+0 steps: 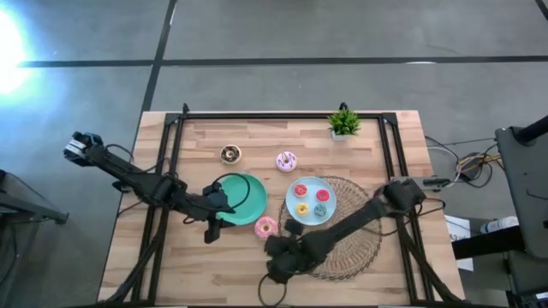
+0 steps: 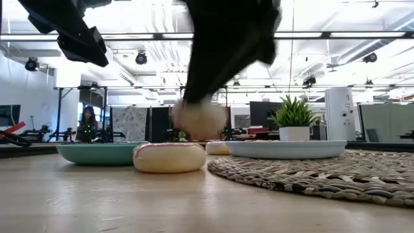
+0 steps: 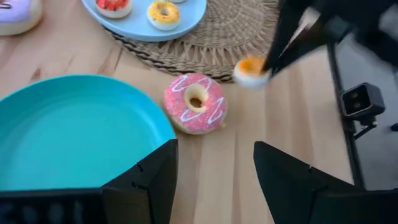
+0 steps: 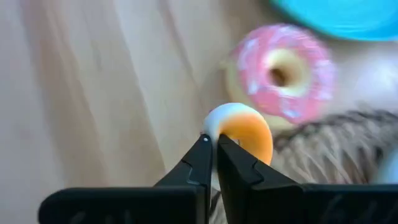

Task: Pick & Place donuts
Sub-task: Put the small white donut on the blue plate

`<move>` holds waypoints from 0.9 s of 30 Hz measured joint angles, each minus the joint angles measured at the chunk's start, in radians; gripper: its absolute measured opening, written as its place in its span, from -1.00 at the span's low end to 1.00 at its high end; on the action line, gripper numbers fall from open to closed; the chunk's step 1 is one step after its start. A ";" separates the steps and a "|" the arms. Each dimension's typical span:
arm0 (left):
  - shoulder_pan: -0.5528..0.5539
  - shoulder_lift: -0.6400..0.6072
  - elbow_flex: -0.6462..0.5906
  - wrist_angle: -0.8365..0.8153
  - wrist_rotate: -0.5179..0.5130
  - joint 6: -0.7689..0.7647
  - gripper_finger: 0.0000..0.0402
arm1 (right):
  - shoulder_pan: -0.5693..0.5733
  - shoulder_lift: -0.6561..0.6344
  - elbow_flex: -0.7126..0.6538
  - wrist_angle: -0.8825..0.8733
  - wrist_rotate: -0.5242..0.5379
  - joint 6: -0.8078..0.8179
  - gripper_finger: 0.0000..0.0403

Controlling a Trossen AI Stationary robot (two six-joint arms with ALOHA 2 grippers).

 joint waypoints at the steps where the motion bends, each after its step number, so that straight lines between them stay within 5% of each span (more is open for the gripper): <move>1: 0.000 -0.004 -0.001 -0.006 -0.004 0.000 -0.09 | 0.000 -0.035 -0.033 0.005 0.008 0.053 -0.95; 7: -0.010 -0.011 -0.004 0.075 -0.026 0.030 -0.09 | -0.025 -0.253 -0.358 0.367 0.050 0.364 -0.95; 11: -0.051 -0.011 -0.017 0.242 -0.027 0.127 -0.09 | -0.048 -0.388 -0.589 0.731 0.210 0.568 -0.95; 15: -0.110 -0.010 -0.017 0.262 -0.218 0.238 -0.09 | -0.054 -0.454 -0.747 0.998 0.407 0.739 -0.95; 19: -0.148 -0.007 -0.017 0.305 -0.386 0.368 -0.09 | -0.061 -0.463 -0.815 1.177 0.521 0.844 -0.95; 27: -0.137 0.129 -0.017 0.550 -0.475 0.513 -0.09 | -0.089 -0.411 -0.743 1.280 0.610 0.819 -0.95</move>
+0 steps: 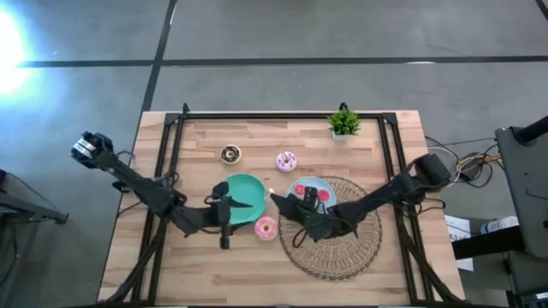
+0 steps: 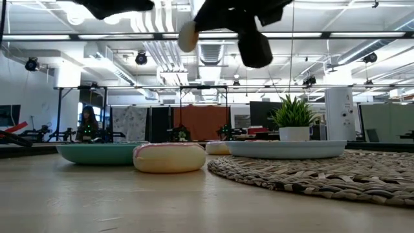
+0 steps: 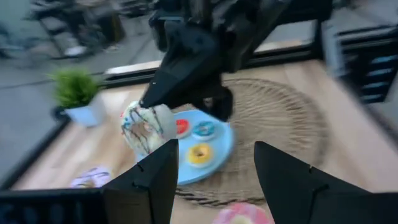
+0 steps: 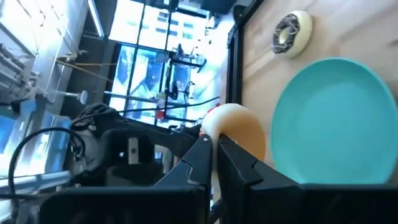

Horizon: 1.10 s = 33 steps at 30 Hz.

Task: Pick & Place donuts
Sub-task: Put the small white donut on the blue plate

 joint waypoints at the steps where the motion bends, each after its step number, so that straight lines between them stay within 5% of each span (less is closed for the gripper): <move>1: 0.000 0.021 0.000 0.012 -0.043 0.013 -0.09 | -0.003 0.005 0.016 -0.004 -0.002 -0.007 -0.95; 6: 0.000 0.091 0.003 0.019 -0.327 0.049 -0.09 | -0.006 0.014 0.060 -0.014 -0.003 0.003 -0.95; 20: 0.012 0.185 0.005 0.238 -0.297 0.152 -0.09 | -0.013 0.018 0.057 -0.016 0.025 0.158 -0.95; 33: 0.076 0.259 0.065 0.243 -0.360 0.190 -0.09 | -0.019 0.018 0.059 -0.015 0.026 0.225 -0.95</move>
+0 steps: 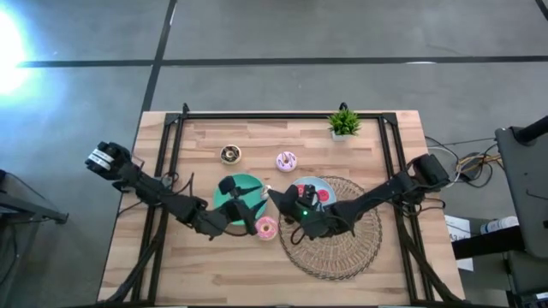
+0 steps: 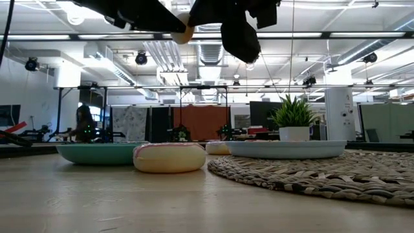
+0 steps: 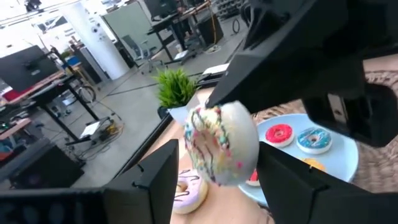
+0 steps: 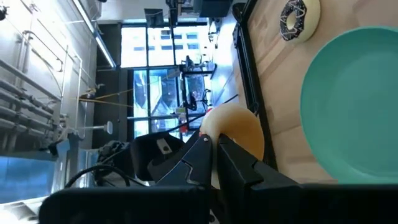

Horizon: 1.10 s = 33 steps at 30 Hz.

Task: Pick & Place donuts
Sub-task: Put the small white donut on the blue plate

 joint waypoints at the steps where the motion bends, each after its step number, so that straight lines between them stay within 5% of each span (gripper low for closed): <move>1: 0.005 0.000 0.001 0.001 0.004 0.000 -0.09 | 0.000 0.000 0.000 0.000 0.000 0.000 -0.95; 7: 0.012 0.000 0.008 -0.002 0.044 0.000 -0.26 | 0.000 -0.002 0.000 -0.034 -0.001 -0.021 -0.95; 16: 0.028 0.000 0.011 -0.068 0.085 -0.003 -0.93 | 0.000 -0.008 0.000 -0.128 -0.030 0.018 -0.67; 23: 0.035 0.000 0.012 -0.084 0.130 0.000 -0.99 | 0.007 -0.056 -0.002 -0.210 -0.031 -0.143 -0.40; 33: 0.052 0.062 0.009 -0.113 0.431 0.129 -1.00 | 0.042 -0.354 0.002 -0.582 0.098 -0.350 -0.31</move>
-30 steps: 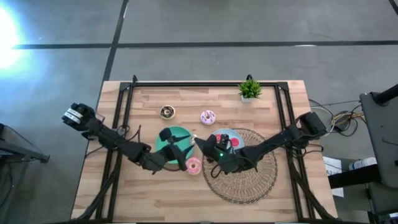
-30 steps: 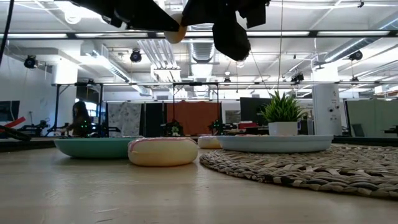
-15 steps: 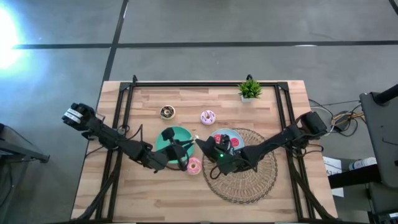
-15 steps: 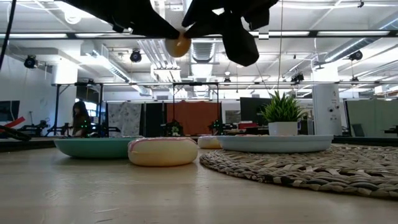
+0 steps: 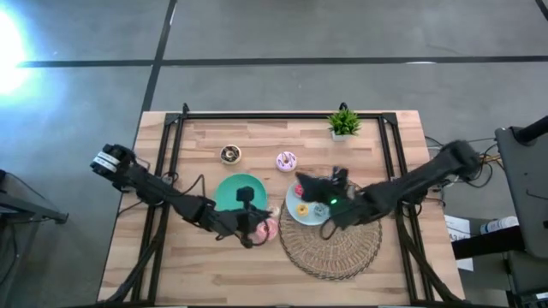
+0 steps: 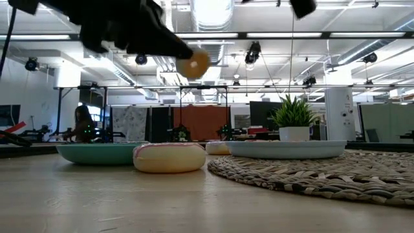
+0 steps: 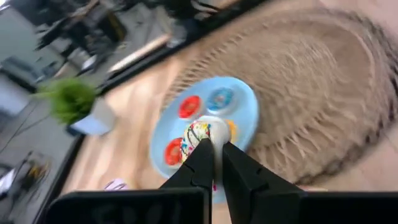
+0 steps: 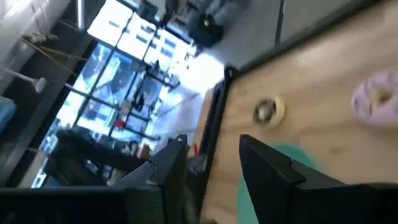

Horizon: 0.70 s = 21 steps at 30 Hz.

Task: Pick & Place donuts
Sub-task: Put the small white donut on the blue plate

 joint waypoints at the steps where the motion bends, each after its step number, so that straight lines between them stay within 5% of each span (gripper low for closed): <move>1: 0.008 0.021 0.003 0.005 0.023 0.022 -1.00 | 0.001 -0.031 0.000 -0.018 0.016 -0.015 -0.31; 12: 0.172 0.290 0.250 0.032 0.149 0.223 -1.00 | 0.016 -0.235 0.000 -0.070 0.077 -0.265 -0.31; 21: 0.315 0.536 0.609 -0.195 0.192 0.252 -1.00 | 0.070 -0.260 -0.002 -0.105 0.055 -0.282 -0.31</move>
